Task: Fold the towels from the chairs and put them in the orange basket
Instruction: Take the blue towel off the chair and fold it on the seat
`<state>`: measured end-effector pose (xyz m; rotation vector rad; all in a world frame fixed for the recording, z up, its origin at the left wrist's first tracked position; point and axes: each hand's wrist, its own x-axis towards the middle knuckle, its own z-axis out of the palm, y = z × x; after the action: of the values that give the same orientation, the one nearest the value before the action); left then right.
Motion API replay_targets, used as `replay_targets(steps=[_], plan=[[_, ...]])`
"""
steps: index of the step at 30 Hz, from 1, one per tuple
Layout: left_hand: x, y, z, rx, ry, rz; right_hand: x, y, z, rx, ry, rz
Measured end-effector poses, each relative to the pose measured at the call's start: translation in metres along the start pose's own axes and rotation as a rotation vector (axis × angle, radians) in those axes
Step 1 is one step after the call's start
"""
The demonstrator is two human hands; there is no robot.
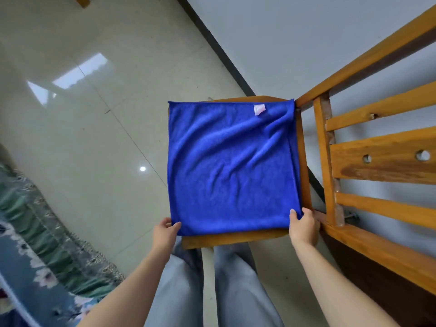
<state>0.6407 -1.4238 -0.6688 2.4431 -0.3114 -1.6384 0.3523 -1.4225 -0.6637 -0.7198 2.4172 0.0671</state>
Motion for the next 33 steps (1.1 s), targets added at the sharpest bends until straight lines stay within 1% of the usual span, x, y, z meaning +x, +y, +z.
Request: replay_targets(steps=[4,7,9,11,14,16,18,21,23,24,27,30,33], plan=[[-0.003,-0.009,-0.005,-0.063,0.068,0.041,-0.002,0.01,-0.003,0.046,0.043,0.009],[-0.007,-0.009,-0.014,-0.091,0.086,0.105,-0.008,0.011,-0.007,0.169,0.157,0.076],[-0.008,-0.011,-0.02,-0.057,0.079,0.169,-0.012,0.012,-0.005,0.317,0.243,0.209],[-0.005,-0.013,-0.026,-0.032,0.083,0.216,-0.016,0.013,0.001,0.477,0.256,0.395],[0.003,-0.014,-0.035,-0.02,0.088,0.22,-0.016,0.018,0.012,0.698,0.182,0.57],[0.008,-0.017,-0.04,-0.018,0.061,0.189,-0.013,0.025,0.019,0.861,0.057,0.645],[0.012,-0.021,-0.046,-0.026,0.01,0.117,-0.012,0.032,0.02,1.007,-0.073,0.694],[0.014,-0.022,-0.049,-0.078,-0.065,-0.008,-0.013,0.043,0.014,1.023,-0.123,0.708],[0.014,-0.021,-0.046,-0.138,-0.093,-0.068,-0.013,0.045,0.011,0.971,-0.128,0.696],[0.015,-0.019,-0.045,-0.178,-0.102,-0.089,-0.013,0.043,0.01,0.939,-0.118,0.661],[0.015,-0.003,-0.047,-0.28,-0.07,-0.088,-0.014,0.023,-0.002,0.827,-0.046,0.456],[0.005,0.039,-0.06,-0.316,-0.015,0.037,-0.02,-0.024,-0.039,0.775,0.062,0.269],[-0.019,0.109,-0.082,-0.359,-0.004,0.248,-0.022,-0.089,-0.09,0.893,0.163,0.107]])
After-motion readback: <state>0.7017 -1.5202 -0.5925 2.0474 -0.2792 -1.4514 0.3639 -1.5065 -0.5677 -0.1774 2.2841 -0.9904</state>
